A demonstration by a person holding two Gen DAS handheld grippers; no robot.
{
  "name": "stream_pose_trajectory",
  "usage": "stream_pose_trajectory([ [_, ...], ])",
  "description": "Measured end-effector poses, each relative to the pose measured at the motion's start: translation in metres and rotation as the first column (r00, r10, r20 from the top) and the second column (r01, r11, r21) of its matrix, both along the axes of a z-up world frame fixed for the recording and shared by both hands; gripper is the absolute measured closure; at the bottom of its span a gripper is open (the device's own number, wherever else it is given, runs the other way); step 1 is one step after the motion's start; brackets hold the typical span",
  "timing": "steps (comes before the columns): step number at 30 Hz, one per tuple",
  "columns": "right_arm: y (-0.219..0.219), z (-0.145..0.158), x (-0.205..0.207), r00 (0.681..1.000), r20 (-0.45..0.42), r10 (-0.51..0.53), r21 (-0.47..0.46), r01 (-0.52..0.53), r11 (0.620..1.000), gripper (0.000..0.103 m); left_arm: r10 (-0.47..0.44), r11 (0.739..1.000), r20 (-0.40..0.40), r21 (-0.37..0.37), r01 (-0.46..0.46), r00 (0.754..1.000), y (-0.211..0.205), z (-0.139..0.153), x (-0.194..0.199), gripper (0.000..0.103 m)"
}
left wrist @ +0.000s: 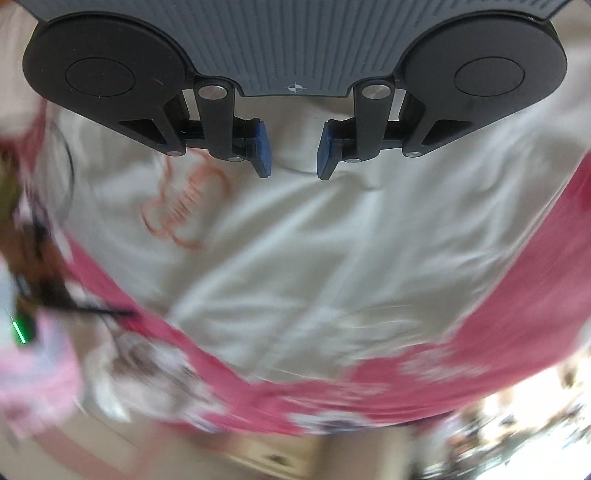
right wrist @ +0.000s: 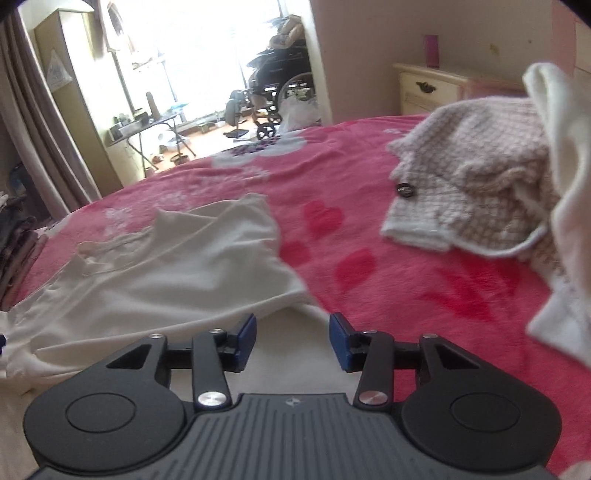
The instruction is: Fold clothes
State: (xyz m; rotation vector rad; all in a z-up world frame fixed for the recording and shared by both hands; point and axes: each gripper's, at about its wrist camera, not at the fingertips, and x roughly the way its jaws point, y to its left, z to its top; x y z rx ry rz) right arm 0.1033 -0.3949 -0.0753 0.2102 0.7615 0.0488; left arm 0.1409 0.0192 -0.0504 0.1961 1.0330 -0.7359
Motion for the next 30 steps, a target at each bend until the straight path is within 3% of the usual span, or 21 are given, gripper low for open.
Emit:
stream_pose_trajectory([
  [3, 0.008, -0.005, 0.010, 1.000, -0.008, -0.005, 0.018, 0.005, 1.000, 0.064, -0.085, 0.981, -0.011, 0.176, 0.086, 0.996, -0.021, -0.031, -0.010, 0.076],
  [5, 0.009, -0.006, 0.014, 1.000, -0.006, -0.025, 0.026, 0.025, 0.999, 0.065, -0.079, 0.975, -0.027, 0.207, 0.082, 0.997, -0.018, -0.041, -0.012, 0.076],
  [10, -0.001, -0.003, 0.030, 0.997, 0.050, -0.060, 0.075, 0.057, 0.996, 0.077, -0.067, 0.989, -0.071, 0.130, 0.076, 0.995, -0.011, -0.019, -0.004, 0.076],
  [13, 0.001, -0.008, 0.041, 0.996, 0.071, -0.052, 0.078, 0.047, 0.996, 0.079, -0.060, 0.998, -0.082, 0.012, 0.061, 0.995, -0.014, 0.003, 0.013, 0.076],
  [17, 0.008, -0.029, 0.053, 1.000, 0.021, -0.020, 0.009, 0.020, 1.000, 0.083, -0.020, 0.991, -0.040, -0.134, 0.014, 0.999, -0.047, 0.023, 0.058, 0.076],
  [18, 0.009, -0.036, 0.055, 1.000, -0.008, -0.020, -0.010, 0.020, 1.000, 0.089, -0.015, 0.987, -0.014, -0.157, 0.012, 1.000, -0.063, 0.025, 0.072, 0.076],
  [21, 0.006, -0.040, 0.052, 1.000, -0.006, -0.021, 0.015, 0.021, 1.000, 0.091, -0.032, 0.984, 0.096, -0.173, 0.048, 0.995, -0.127, 0.019, 0.111, 0.076],
  [24, 0.007, -0.031, 0.051, 0.999, 0.053, -0.013, 0.017, 0.012, 1.000, 0.091, -0.066, 0.977, 0.150, -0.192, 0.094, 0.987, -0.197, 0.003, 0.148, 0.076],
  [27, 0.010, -0.034, 0.058, 0.998, 0.055, 0.009, -0.014, -0.009, 1.000, 0.091, -0.022, 0.979, 0.166, -0.197, 0.056, 0.986, -0.251, -0.021, 0.179, 0.076],
  [30, 0.012, -0.051, 0.059, 1.000, 0.008, 0.023, -0.019, -0.022, 1.000, 0.092, 0.083, 0.991, 0.158, -0.115, -0.065, 0.984, -0.282, -0.060, 0.212, 0.077],
])
